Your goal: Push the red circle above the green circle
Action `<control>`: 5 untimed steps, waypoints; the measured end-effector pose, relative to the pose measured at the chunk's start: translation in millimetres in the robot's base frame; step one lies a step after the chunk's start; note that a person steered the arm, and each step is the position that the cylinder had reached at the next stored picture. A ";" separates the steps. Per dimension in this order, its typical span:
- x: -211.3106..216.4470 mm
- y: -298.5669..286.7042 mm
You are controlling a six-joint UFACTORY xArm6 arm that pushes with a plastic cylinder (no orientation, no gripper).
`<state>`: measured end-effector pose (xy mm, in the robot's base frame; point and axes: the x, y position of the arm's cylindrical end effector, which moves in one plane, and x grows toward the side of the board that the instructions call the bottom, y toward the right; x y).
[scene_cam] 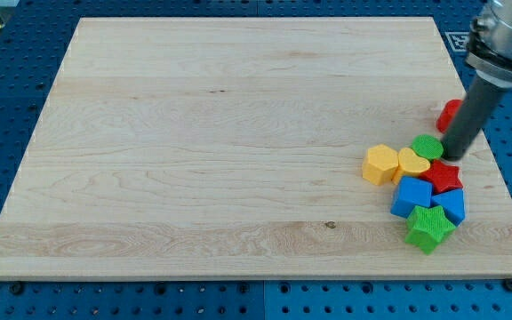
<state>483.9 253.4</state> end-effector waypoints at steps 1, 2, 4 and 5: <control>6.8 42.8; -35.5 60.3; -78.4 17.4; -78.4 -9.4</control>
<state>405.5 244.0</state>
